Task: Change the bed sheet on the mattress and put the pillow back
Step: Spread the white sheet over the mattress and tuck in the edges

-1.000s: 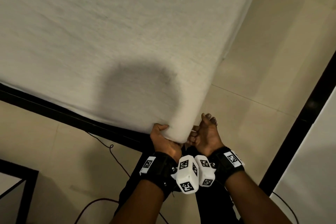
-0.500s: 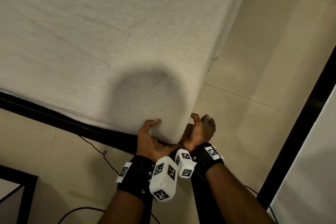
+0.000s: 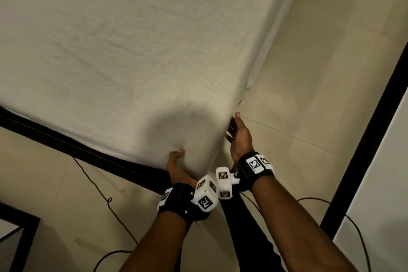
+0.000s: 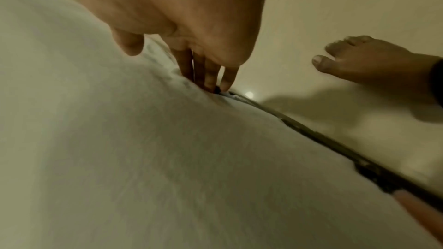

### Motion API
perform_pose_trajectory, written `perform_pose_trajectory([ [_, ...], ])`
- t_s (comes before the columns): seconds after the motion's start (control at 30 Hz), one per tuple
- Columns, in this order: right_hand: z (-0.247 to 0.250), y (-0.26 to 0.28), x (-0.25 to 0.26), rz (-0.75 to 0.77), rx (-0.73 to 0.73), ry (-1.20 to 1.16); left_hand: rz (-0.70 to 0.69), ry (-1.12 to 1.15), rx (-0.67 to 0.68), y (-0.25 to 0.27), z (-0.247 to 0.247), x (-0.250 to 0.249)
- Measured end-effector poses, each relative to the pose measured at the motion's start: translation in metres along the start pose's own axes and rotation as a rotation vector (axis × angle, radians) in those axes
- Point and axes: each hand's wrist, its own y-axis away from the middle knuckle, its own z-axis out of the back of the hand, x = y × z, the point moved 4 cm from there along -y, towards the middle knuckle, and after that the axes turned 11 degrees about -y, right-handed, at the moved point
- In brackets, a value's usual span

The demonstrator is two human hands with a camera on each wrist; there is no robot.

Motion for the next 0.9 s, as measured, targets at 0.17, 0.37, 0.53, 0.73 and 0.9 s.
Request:
perform_pose_trajectory([
  [0.17,0.019,-0.033,-0.005,-0.13,0.001,-0.039,-0.029,-0.098,-0.005,-0.011,-0.001,-0.01],
  [0.37,0.012,-0.036,-0.004,-0.18,0.04,-0.018,0.11,-0.268,0.068,-0.015,0.014,-0.013],
  [0.53,0.0,-0.029,-0.003,-0.112,0.052,0.042,0.14,-0.416,-0.03,-0.006,0.025,-0.016],
  [0.73,0.007,-0.03,0.011,-0.028,0.04,0.572,0.125,-0.457,0.028,0.018,0.012,-0.029],
  [0.9,0.002,0.054,0.048,0.244,0.088,0.991,-0.011,-0.813,-0.021,0.046,0.015,-0.04],
])
